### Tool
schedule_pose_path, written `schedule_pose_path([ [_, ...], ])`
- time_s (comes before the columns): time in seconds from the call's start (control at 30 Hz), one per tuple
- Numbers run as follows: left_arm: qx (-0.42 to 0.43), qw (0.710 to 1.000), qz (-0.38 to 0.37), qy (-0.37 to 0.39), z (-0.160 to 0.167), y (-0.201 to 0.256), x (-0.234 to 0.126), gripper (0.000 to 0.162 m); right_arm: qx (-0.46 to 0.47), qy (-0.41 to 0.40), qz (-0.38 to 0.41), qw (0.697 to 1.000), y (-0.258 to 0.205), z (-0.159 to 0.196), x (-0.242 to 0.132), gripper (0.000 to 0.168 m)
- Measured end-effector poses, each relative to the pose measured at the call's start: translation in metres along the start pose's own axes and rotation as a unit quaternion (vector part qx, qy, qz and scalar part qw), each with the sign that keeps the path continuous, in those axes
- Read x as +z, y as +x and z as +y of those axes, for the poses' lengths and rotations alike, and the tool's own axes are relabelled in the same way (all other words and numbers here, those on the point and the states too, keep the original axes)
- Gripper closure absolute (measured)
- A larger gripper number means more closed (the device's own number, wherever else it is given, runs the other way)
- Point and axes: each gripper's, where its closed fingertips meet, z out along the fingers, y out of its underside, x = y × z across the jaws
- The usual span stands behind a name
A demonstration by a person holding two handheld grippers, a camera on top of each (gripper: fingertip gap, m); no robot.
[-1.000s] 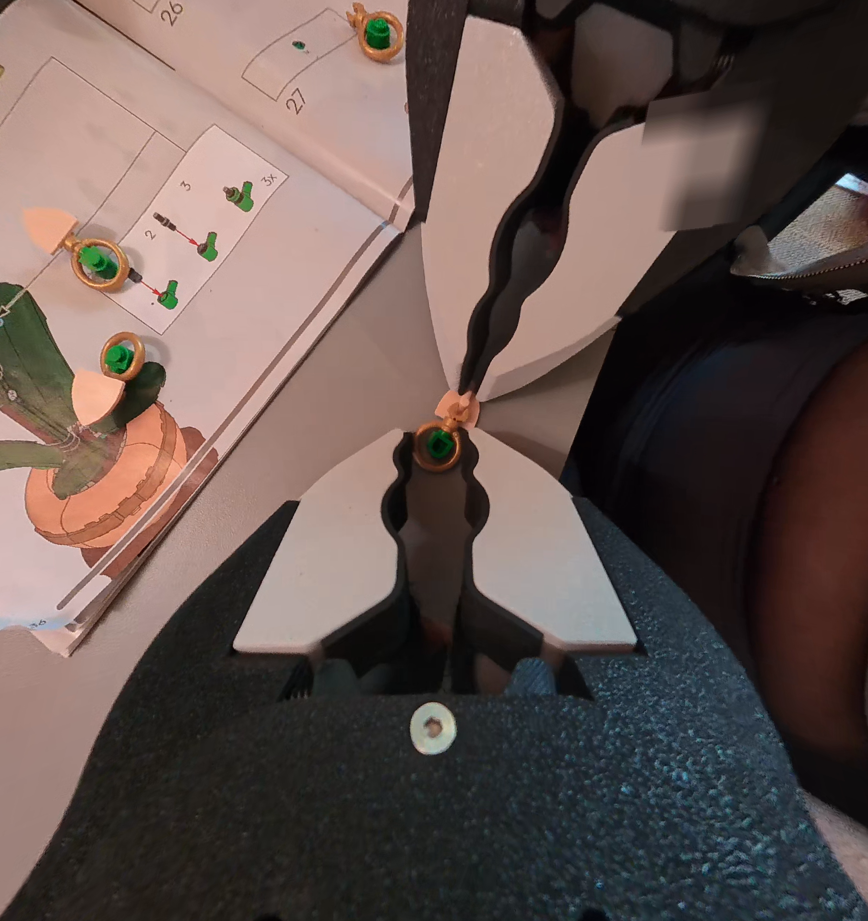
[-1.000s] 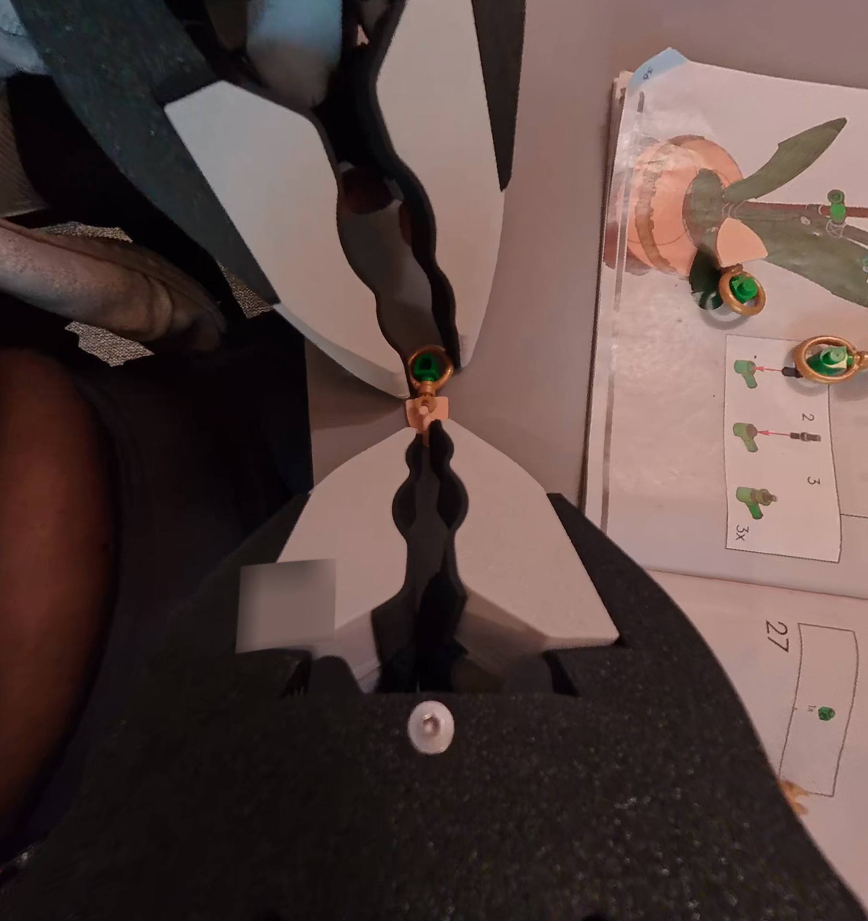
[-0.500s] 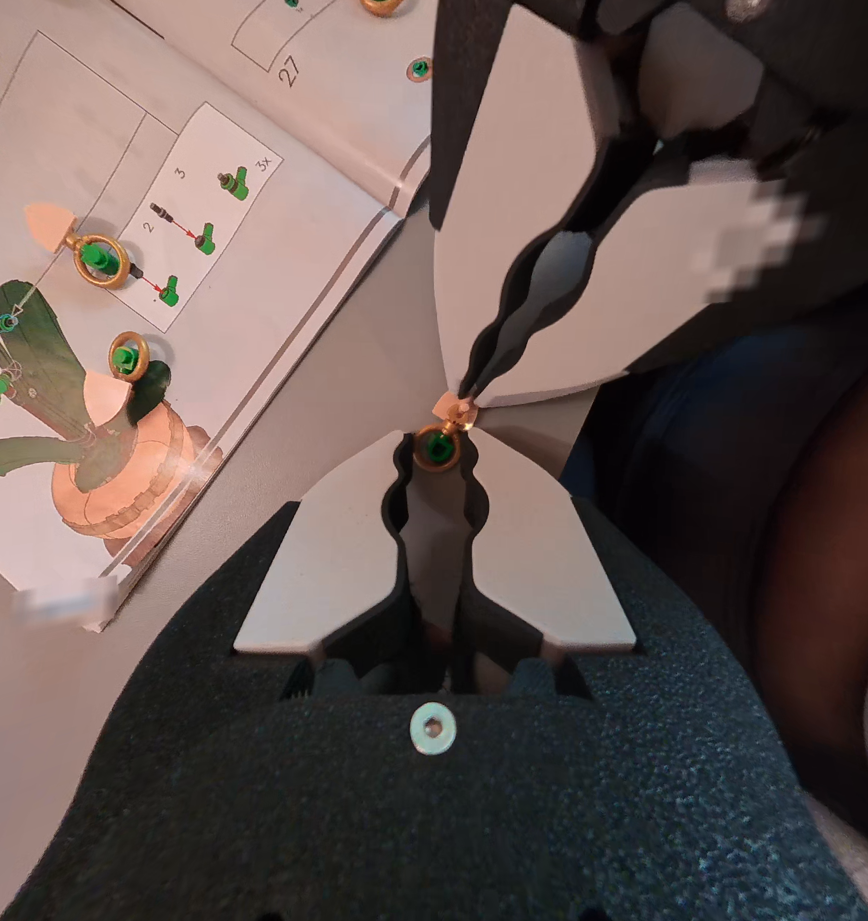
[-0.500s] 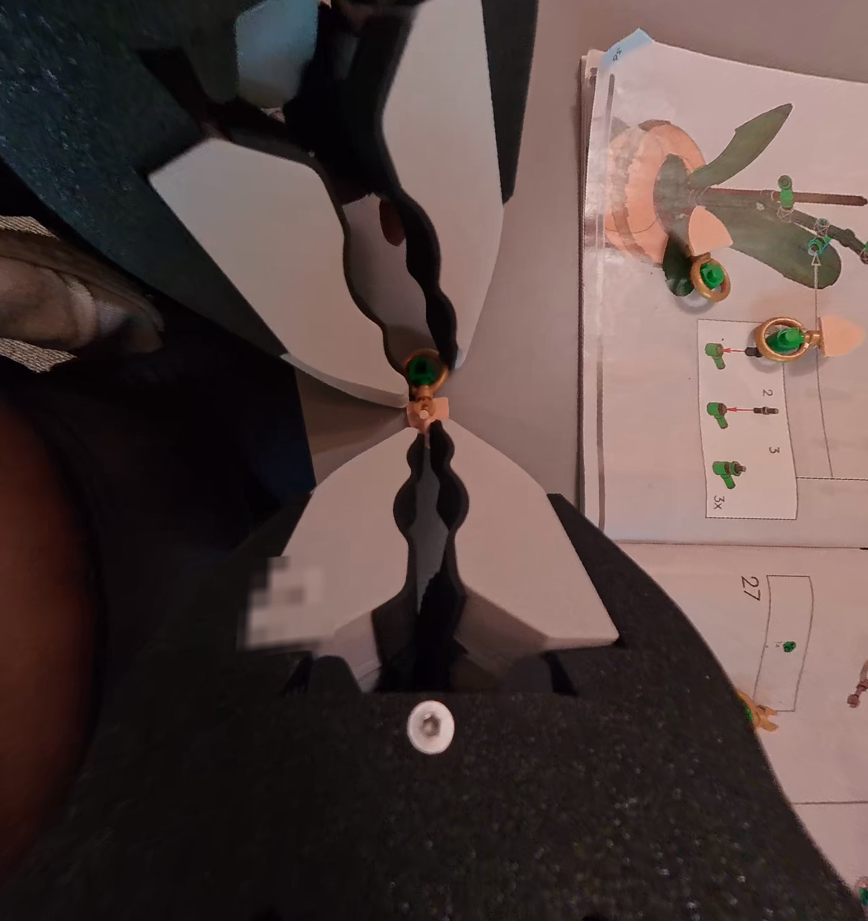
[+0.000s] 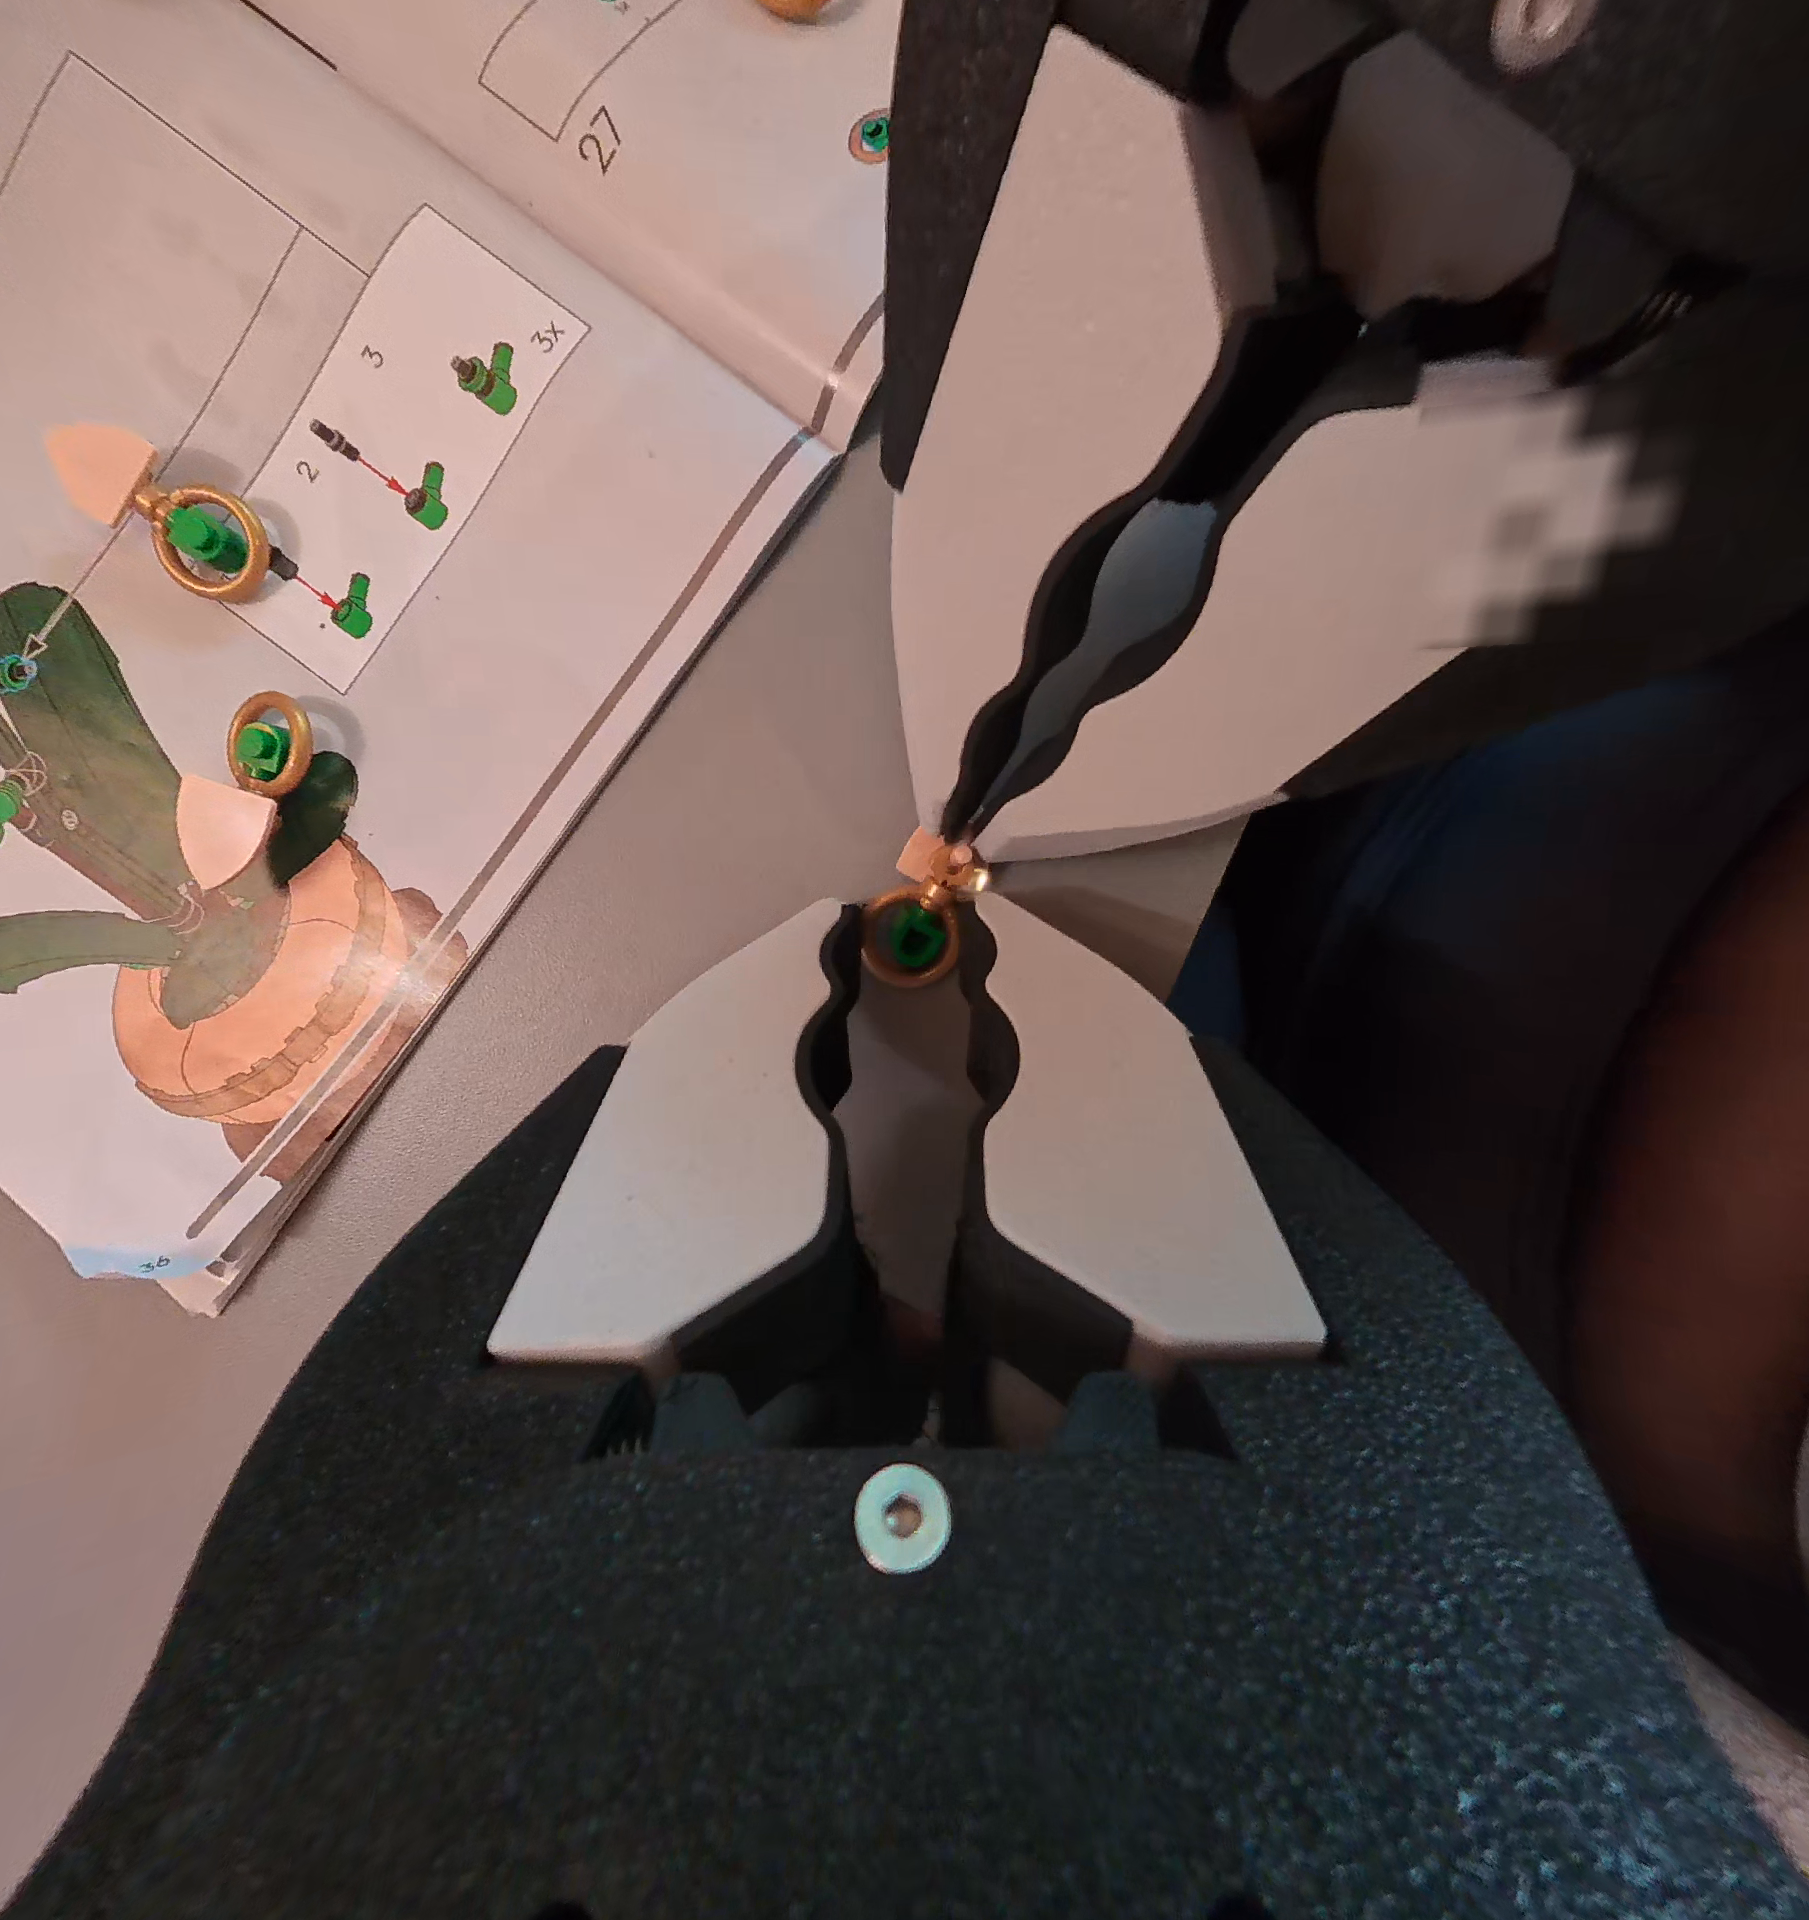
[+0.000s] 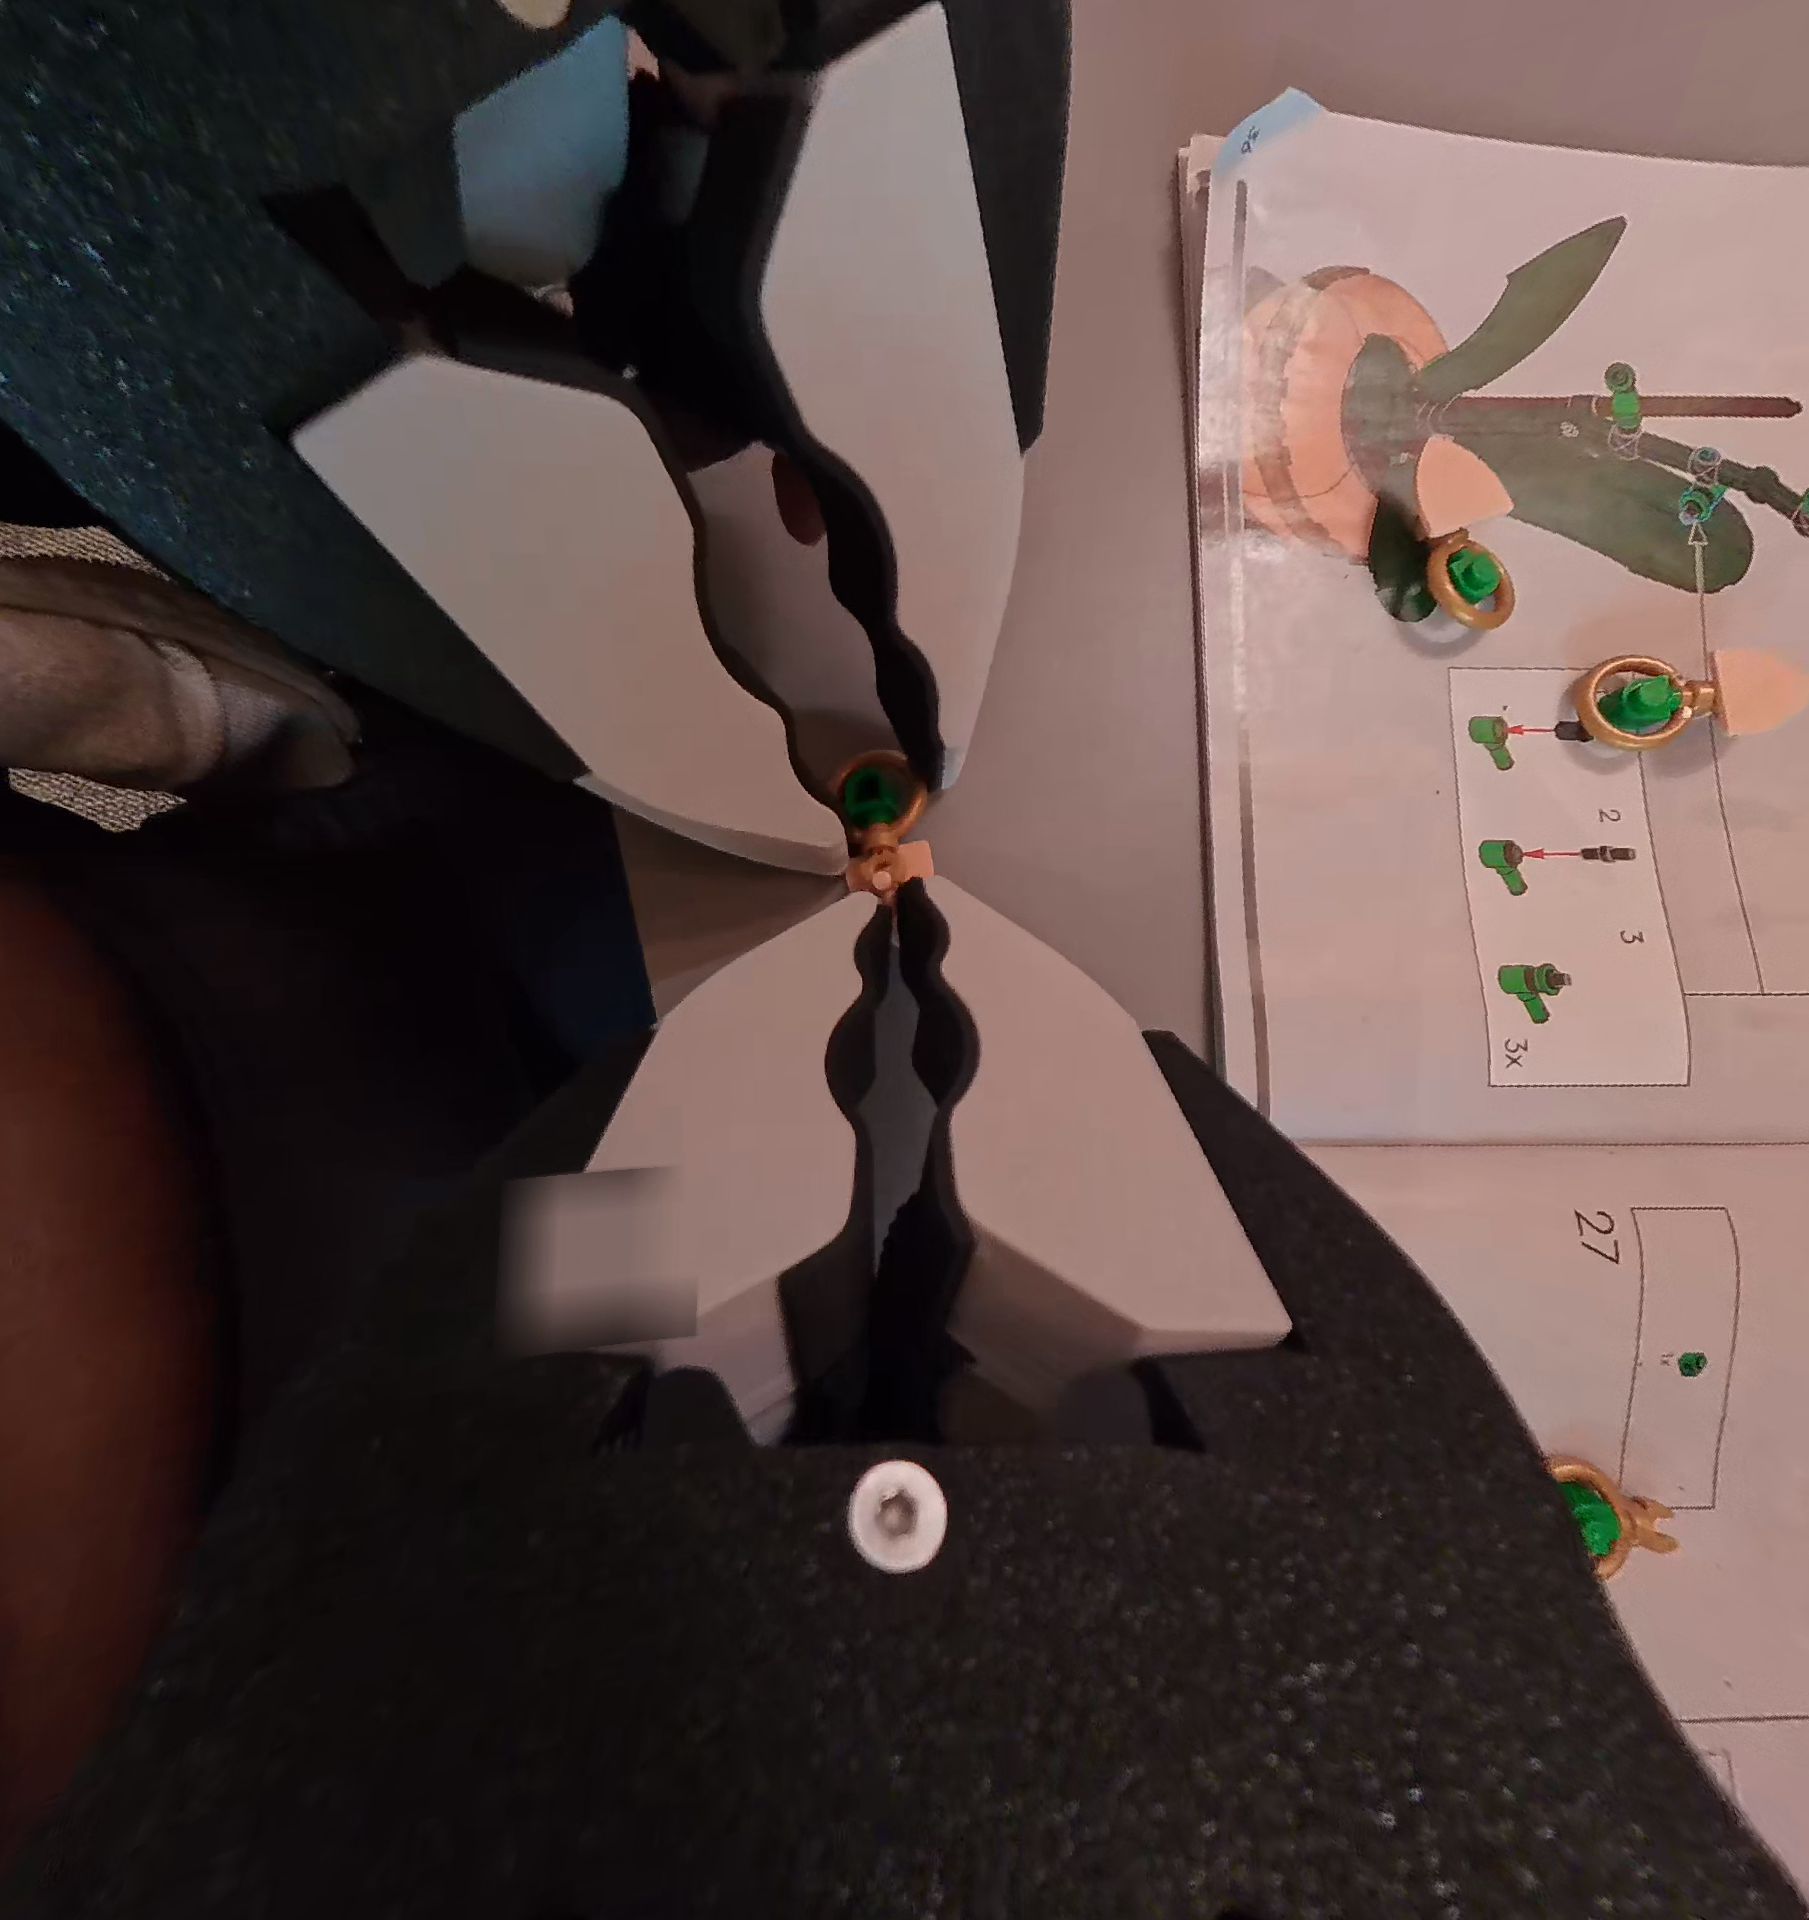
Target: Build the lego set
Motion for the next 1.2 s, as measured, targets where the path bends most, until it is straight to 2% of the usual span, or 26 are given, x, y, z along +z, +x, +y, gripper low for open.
schedule_pose_path([
  [0.23, 0.008, 1.000, 0.001, -0.002, 0.001, -0.001, 0.000, 0.144, -0.016, 0.033, -0.012, 0.999, 0.001, -0.001, 0.001, 0.165],
  [0.4, 0.006, 1.000, 0.003, 0.001, 0.001, -0.001, -0.001, 0.144, -0.041, 0.085, -0.036, 0.995, -0.003, 0.002, -0.003, 0.155],
  [0.5, 0.006, 1.000, 0.004, 0.001, 0.001, -0.001, 0.000, 0.144, -0.066, 0.117, -0.019, 0.991, 0.002, -0.001, -0.008, 0.166],
  [0.6, 0.009, 1.000, 0.001, -0.001, 0.001, -0.001, 0.000, 0.144, -0.098, 0.157, -0.018, 0.983, -0.002, -0.010, -0.012, 0.168],
  [0.83, 0.012, 1.000, 0.001, -0.002, 0.000, 0.000, 0.000, 0.144, -0.101, 0.124, -0.015, 0.987, 0.000, -0.004, -0.005, 0.168],
  [1.2, 0.024, 1.000, -0.003, -0.015, 0.000, 0.000, 0.001, 0.144, -0.092, 0.120, -0.017, 0.988, 0.000, -0.005, -0.004, 0.168],
])
